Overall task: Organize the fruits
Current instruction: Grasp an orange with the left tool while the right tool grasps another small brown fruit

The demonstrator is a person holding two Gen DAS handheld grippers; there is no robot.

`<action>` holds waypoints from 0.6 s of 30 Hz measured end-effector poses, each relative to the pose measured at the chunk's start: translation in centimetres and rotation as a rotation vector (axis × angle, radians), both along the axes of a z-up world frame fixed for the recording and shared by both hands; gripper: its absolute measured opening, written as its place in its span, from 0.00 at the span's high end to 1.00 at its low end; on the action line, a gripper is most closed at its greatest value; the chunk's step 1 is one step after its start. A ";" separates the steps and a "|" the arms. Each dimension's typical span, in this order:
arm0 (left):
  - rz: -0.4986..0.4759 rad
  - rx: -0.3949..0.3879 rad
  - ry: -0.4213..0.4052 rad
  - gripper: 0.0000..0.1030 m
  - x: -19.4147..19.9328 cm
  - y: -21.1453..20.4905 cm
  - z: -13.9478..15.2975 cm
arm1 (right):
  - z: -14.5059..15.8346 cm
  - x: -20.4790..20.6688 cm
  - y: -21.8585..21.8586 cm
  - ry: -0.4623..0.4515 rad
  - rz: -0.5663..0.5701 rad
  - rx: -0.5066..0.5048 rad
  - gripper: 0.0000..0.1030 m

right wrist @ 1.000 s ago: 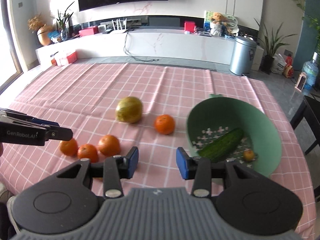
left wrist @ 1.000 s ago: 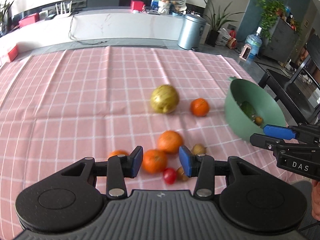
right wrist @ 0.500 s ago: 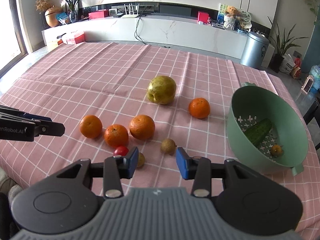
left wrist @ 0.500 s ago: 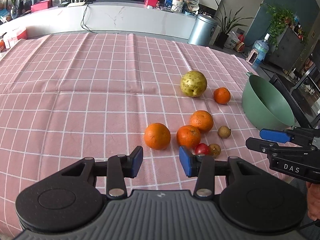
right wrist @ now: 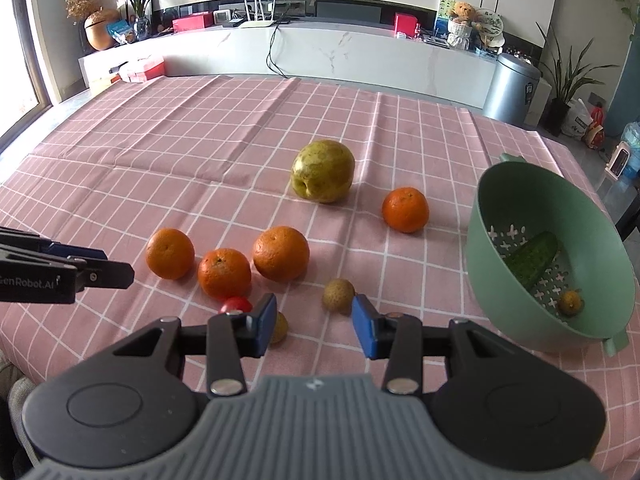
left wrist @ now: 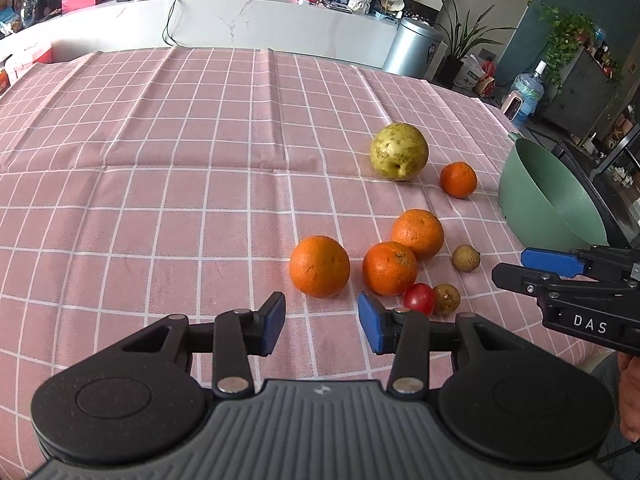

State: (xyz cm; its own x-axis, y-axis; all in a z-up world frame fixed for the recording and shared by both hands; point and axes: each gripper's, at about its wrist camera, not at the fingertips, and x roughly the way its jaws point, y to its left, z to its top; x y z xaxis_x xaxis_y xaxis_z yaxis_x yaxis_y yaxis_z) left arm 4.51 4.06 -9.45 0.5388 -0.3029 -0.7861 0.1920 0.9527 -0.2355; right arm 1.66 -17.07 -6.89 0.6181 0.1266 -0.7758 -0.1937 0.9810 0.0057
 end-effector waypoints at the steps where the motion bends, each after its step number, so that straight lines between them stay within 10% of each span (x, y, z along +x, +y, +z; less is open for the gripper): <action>1: -0.002 0.007 0.004 0.51 0.3 -0.2 -0.2 | -0.2 0.2 -0.1 0.003 -0.004 0.004 0.62; 18: -0.038 0.087 0.001 0.47 3.4 -2.4 -1.9 | -4.0 3.1 -1.5 0.054 -0.027 0.044 0.62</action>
